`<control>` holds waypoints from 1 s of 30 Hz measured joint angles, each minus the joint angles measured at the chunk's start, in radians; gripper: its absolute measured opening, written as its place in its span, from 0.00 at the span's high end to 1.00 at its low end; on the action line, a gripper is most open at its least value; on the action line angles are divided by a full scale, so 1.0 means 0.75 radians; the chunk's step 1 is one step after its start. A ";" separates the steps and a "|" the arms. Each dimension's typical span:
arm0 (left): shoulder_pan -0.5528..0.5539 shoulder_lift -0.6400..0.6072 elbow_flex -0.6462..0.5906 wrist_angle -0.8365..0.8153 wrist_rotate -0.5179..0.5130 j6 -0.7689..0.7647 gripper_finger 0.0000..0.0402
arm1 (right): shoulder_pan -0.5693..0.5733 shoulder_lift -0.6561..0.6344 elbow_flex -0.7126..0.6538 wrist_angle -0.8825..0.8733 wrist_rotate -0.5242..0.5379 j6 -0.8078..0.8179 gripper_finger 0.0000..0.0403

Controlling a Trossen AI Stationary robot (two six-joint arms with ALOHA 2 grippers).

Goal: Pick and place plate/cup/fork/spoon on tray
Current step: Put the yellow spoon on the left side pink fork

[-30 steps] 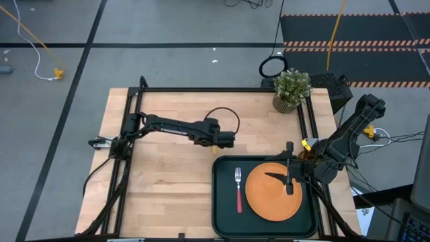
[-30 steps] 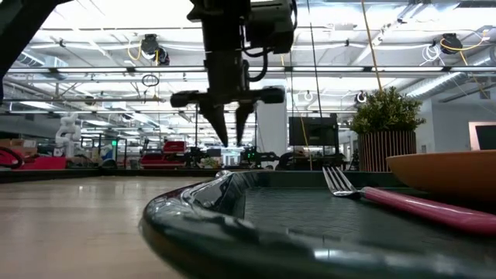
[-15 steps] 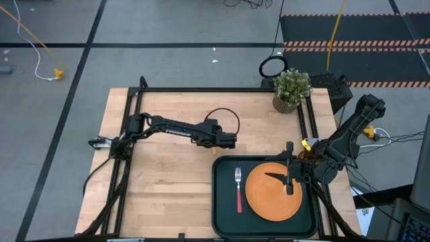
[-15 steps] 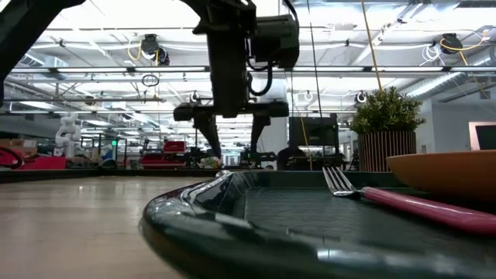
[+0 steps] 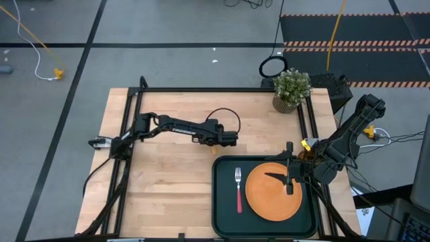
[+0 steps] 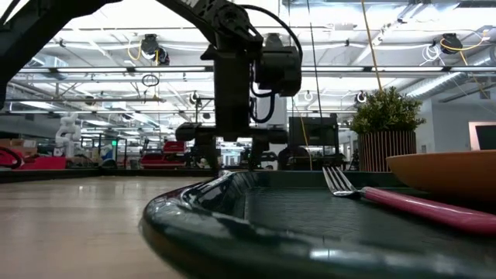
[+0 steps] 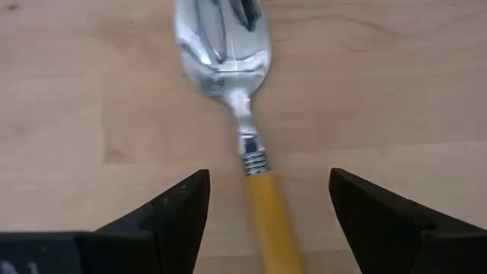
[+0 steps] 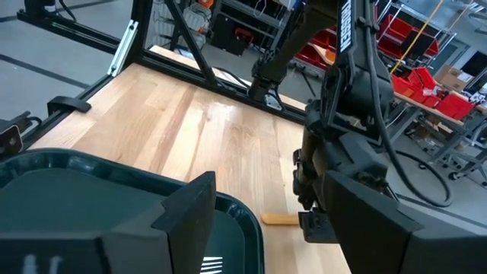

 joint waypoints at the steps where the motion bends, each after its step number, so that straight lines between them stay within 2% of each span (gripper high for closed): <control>1: 0.001 0.006 0.000 0.001 0.000 0.000 0.34 | 0.000 0.000 0.000 -0.002 0.000 0.001 0.42; 18: 0.022 0.024 0.001 0.030 0.002 0.084 0.69 | 0.003 0.000 0.000 -0.021 -0.001 0.015 0.42; 30: 0.022 0.024 0.001 0.033 0.000 0.139 0.85 | 0.006 0.000 0.000 -0.021 -0.001 0.015 0.42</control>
